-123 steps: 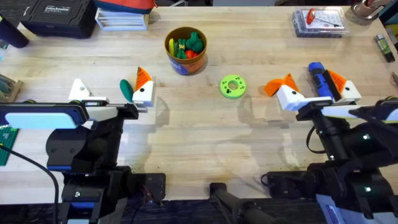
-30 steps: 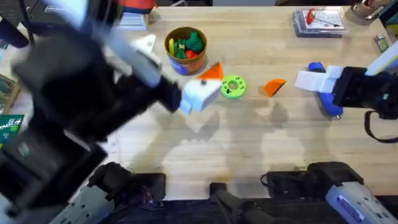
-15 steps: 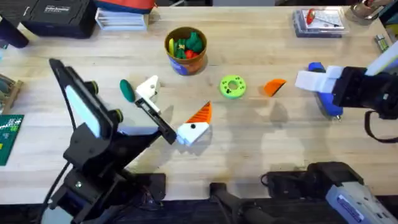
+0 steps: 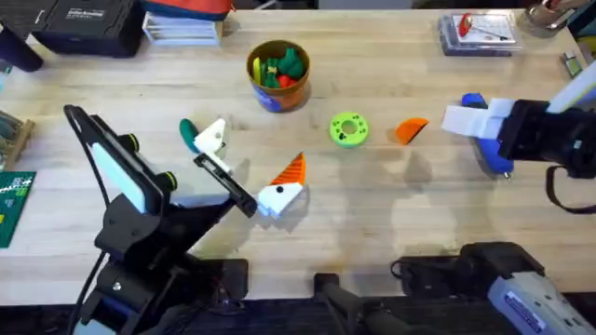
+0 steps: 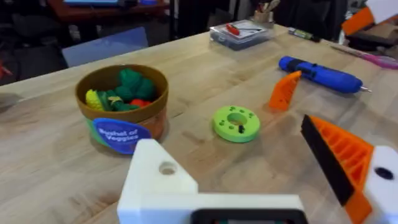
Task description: Pick up the gripper from the table and insert it into the empty holder that is missing its gripper. Then pick up a screw, insert it into the mounting hole, and use the screwdriver to tighten it. Finally, clean up the table by picking up the vegetable and placing it into the bucket.
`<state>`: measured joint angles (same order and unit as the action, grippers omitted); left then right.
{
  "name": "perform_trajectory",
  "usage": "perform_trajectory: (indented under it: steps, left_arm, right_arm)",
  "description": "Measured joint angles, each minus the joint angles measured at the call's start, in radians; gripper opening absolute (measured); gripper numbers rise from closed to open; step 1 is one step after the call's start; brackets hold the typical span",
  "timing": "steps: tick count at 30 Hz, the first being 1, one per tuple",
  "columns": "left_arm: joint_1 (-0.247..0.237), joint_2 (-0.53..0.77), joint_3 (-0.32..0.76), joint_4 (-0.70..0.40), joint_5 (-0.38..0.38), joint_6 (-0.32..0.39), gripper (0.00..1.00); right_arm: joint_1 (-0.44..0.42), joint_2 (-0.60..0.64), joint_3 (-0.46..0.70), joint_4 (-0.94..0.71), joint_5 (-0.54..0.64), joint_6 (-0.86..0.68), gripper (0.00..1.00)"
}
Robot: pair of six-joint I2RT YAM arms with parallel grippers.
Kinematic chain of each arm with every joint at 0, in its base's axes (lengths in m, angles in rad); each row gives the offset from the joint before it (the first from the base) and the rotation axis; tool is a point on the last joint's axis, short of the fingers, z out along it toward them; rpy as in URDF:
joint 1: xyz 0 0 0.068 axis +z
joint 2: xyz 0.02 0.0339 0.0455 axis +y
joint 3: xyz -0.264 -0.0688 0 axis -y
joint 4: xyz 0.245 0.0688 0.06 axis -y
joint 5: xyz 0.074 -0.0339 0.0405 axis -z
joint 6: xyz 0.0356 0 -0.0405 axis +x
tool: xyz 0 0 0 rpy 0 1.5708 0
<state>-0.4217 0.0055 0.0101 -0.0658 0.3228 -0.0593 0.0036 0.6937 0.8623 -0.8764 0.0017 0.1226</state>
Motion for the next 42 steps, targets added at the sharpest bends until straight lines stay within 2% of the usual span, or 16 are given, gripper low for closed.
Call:
perform_trajectory:
  steps: [10,27,37,42]
  left_arm:
    - [-0.020,0.000,0.000,0.006,0.128,0.000,0.986]
    - [-0.020,0.000,0.000,0.006,0.162,0.000,0.986]
    - [-0.020,0.000,0.000,0.006,0.328,-0.001,0.985]
    - [-0.020,0.000,0.000,0.005,0.369,-0.041,0.986]
  right_arm:
    - [0.000,0.000,0.000,0.000,0.000,0.000,0.994]
    - [0.000,0.000,0.000,0.000,0.000,0.000,0.993]
    - [0.000,0.000,0.000,0.000,0.000,0.000,0.993]
    - [0.000,0.000,0.000,0.000,0.000,0.000,0.993]
